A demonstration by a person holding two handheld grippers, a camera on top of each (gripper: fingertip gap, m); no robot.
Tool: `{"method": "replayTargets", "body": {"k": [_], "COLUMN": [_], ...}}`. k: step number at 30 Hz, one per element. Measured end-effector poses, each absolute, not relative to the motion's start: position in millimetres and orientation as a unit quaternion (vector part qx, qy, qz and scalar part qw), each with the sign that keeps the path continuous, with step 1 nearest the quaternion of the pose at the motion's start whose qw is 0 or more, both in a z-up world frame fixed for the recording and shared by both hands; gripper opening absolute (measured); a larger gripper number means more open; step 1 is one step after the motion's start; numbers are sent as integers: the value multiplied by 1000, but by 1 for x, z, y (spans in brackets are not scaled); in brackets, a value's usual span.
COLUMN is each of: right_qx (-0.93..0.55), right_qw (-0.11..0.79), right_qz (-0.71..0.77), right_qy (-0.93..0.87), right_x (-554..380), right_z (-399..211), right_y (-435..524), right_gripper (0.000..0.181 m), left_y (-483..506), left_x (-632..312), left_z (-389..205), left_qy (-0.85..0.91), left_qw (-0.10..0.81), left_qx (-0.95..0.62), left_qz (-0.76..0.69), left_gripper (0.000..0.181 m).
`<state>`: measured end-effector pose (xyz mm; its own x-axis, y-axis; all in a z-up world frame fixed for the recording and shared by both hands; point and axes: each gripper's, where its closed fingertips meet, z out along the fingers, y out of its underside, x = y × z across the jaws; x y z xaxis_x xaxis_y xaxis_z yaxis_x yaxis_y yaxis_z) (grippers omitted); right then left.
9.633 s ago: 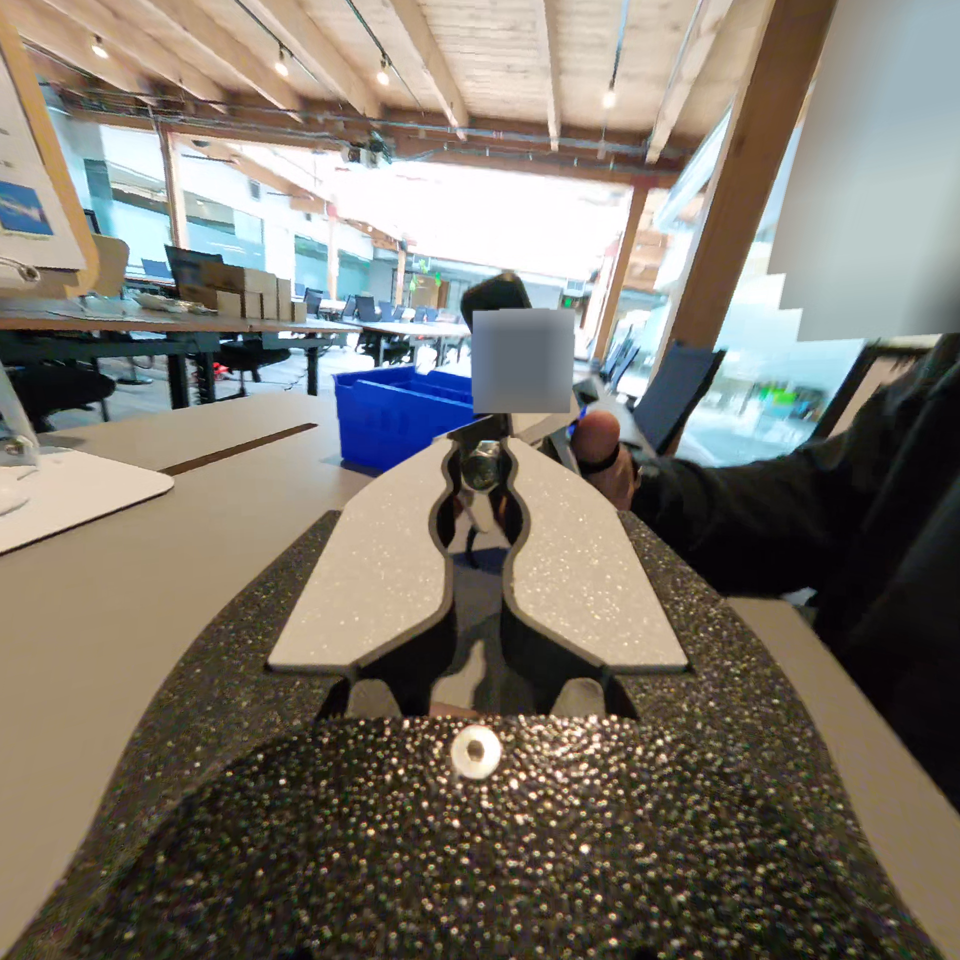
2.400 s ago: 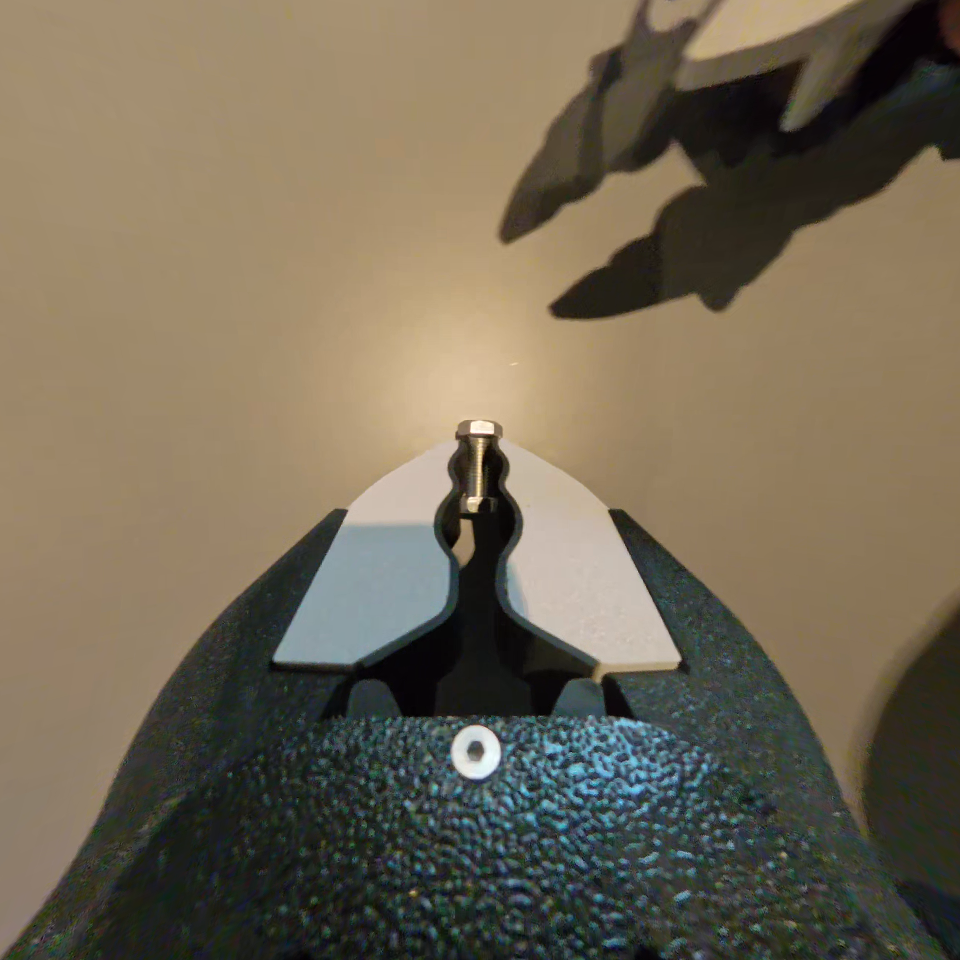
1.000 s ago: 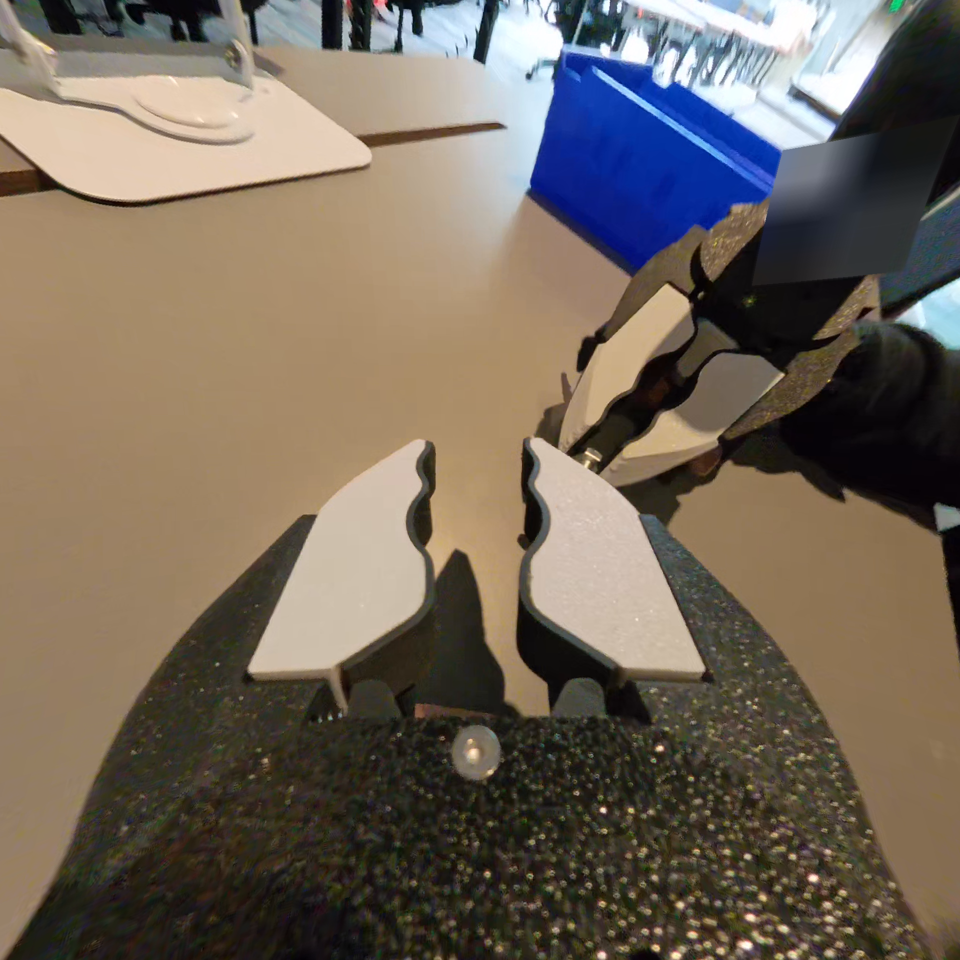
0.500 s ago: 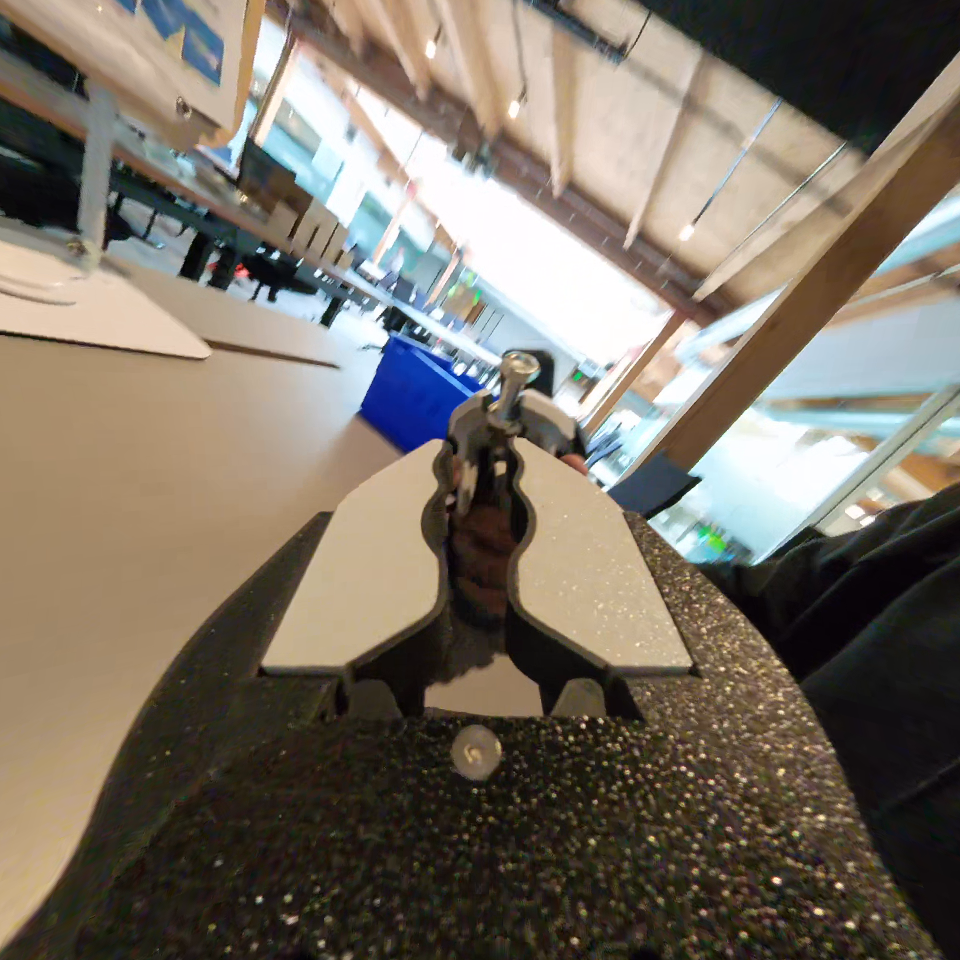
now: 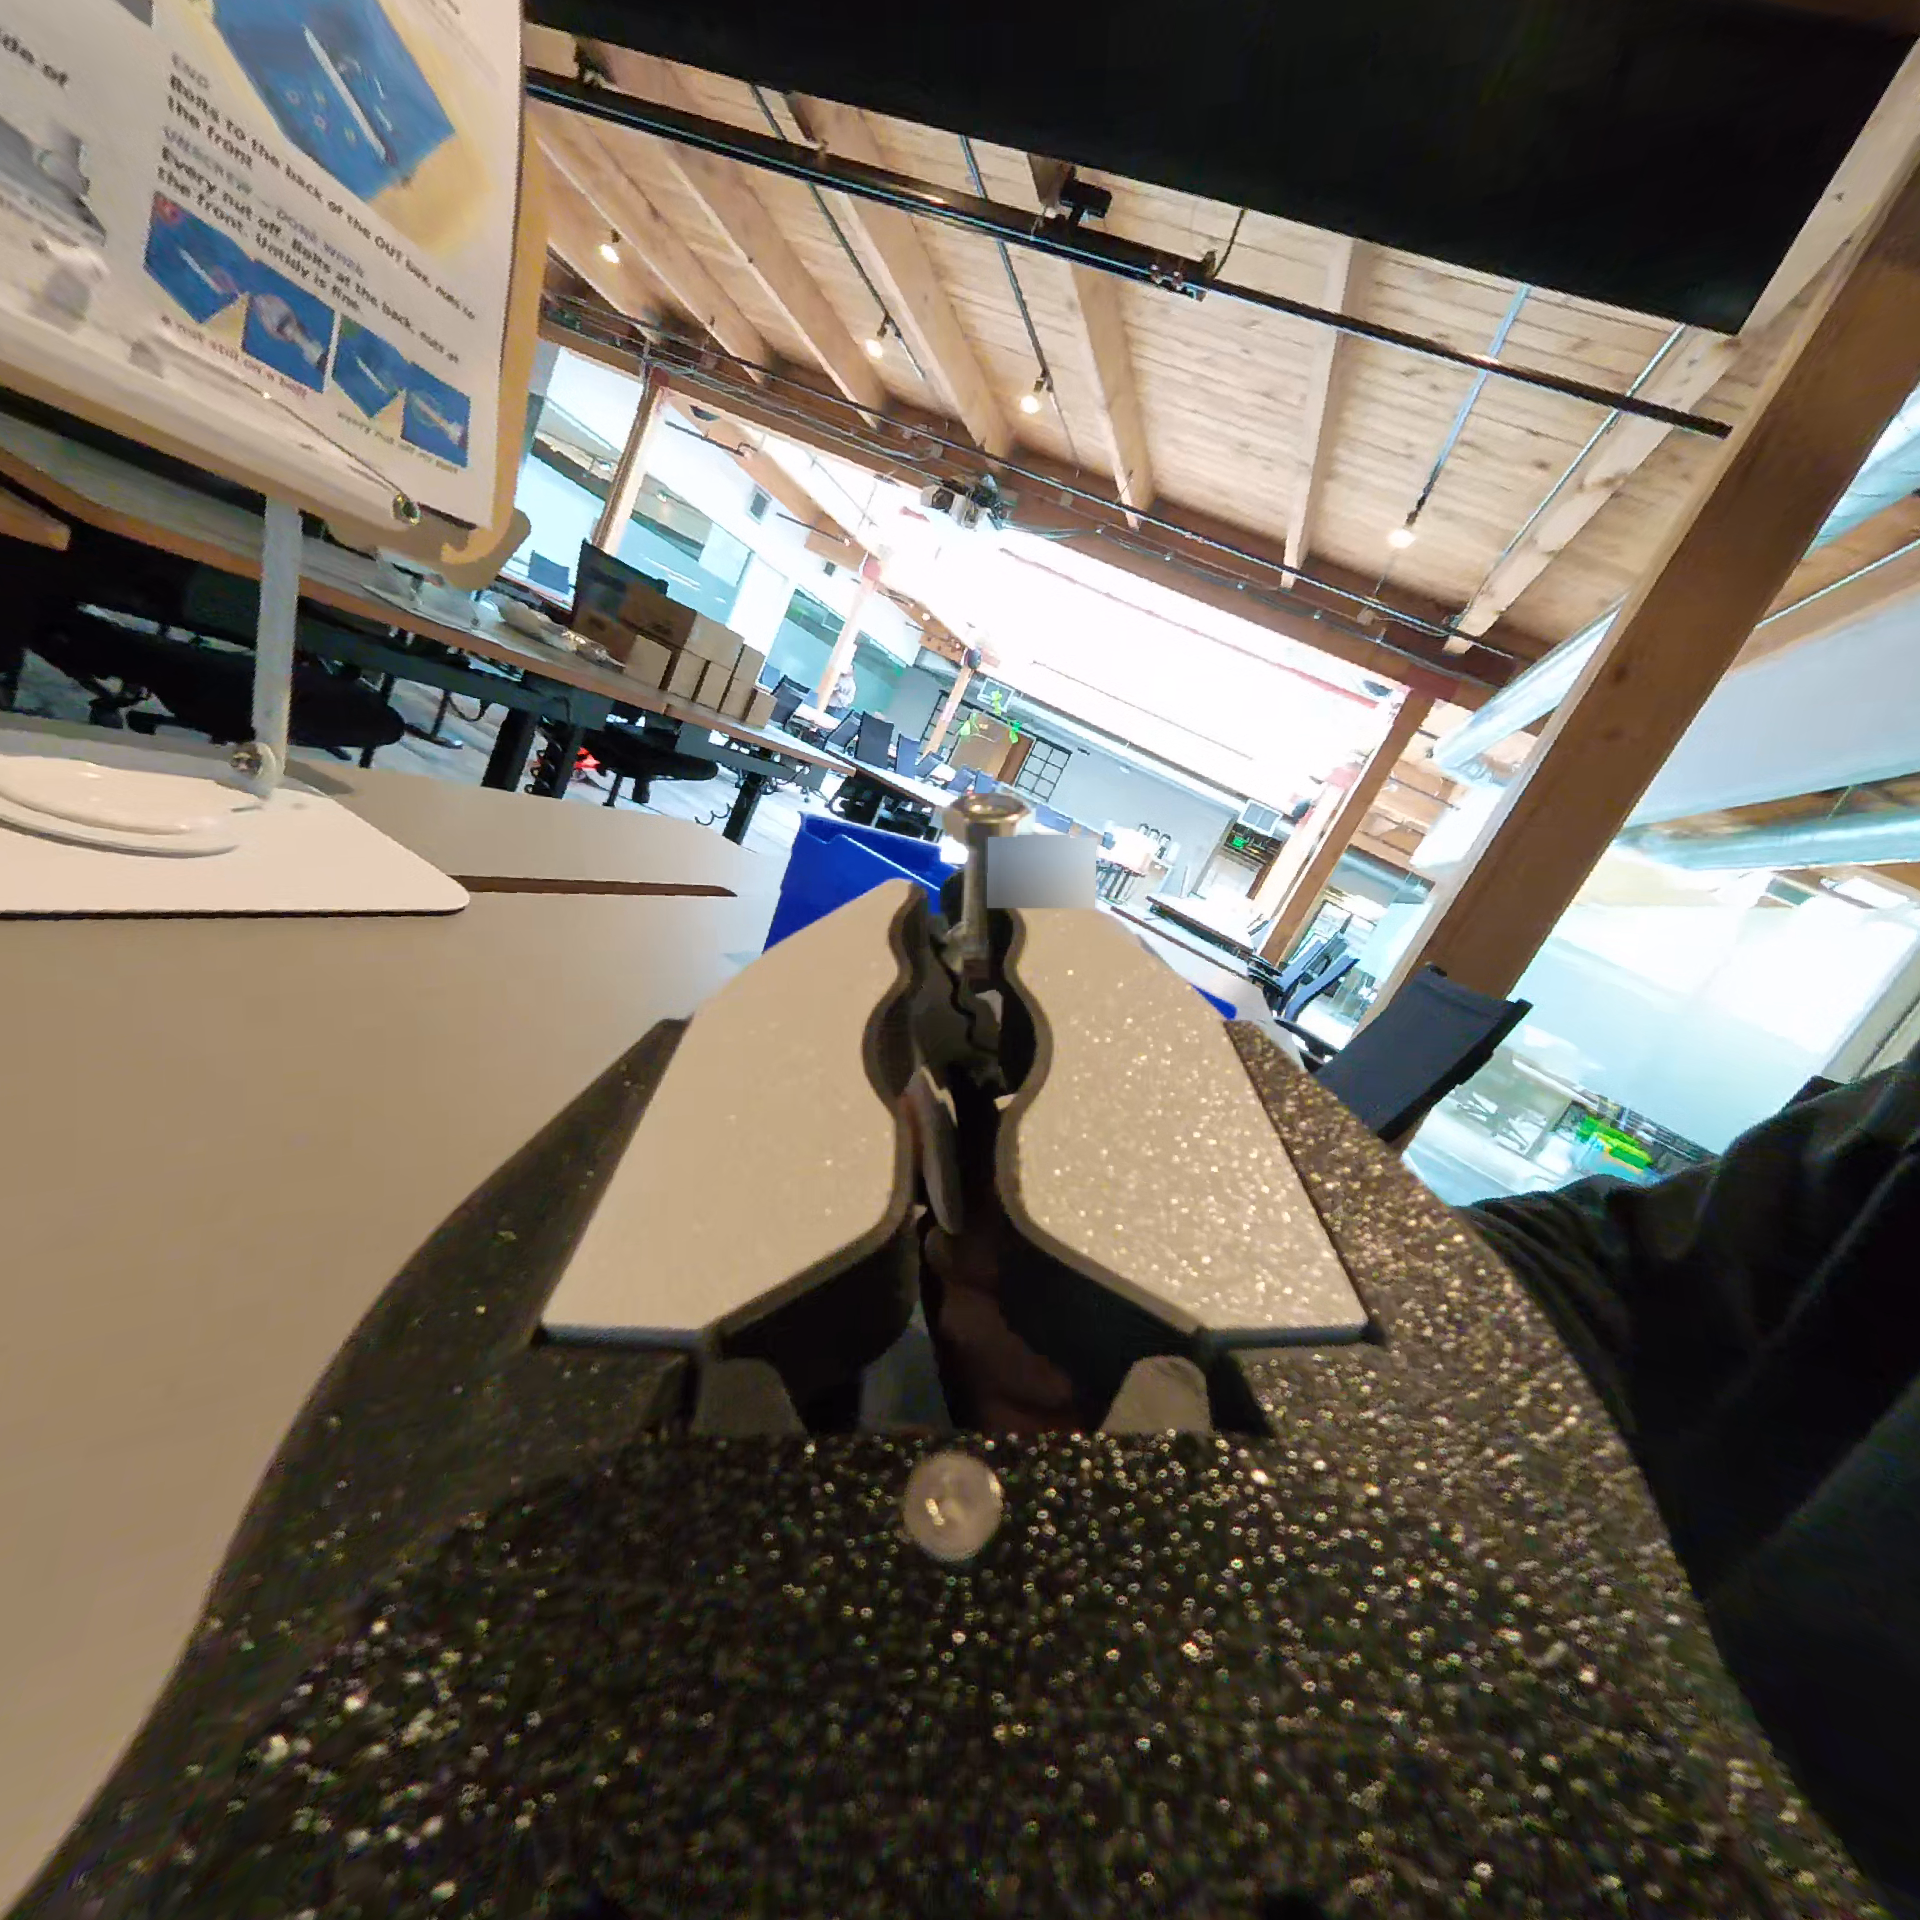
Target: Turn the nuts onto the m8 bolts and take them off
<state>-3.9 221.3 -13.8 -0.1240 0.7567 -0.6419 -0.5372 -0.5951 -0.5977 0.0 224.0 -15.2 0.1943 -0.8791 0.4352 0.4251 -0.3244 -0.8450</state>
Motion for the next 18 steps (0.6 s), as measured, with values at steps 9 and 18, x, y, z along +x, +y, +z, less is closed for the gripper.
{"method": "replayTargets", "body": {"k": [9, 18], "right_qx": [-497, -508], "right_qw": [423, 423], "right_qz": [749, 739], "right_qy": [-112, -128], "right_x": [-7, -12], "right_z": [-15, -18], "right_y": [219, 216], "right_gripper": [14, 14], "left_y": [220, 216], "left_x": [0, 1], "left_z": [-13, -12], "left_qy": [210, 217], "left_qw": [532, 522], "left_qx": [-541, -532], "left_qz": [-616, -630], "left_gripper": [11, 10]}}
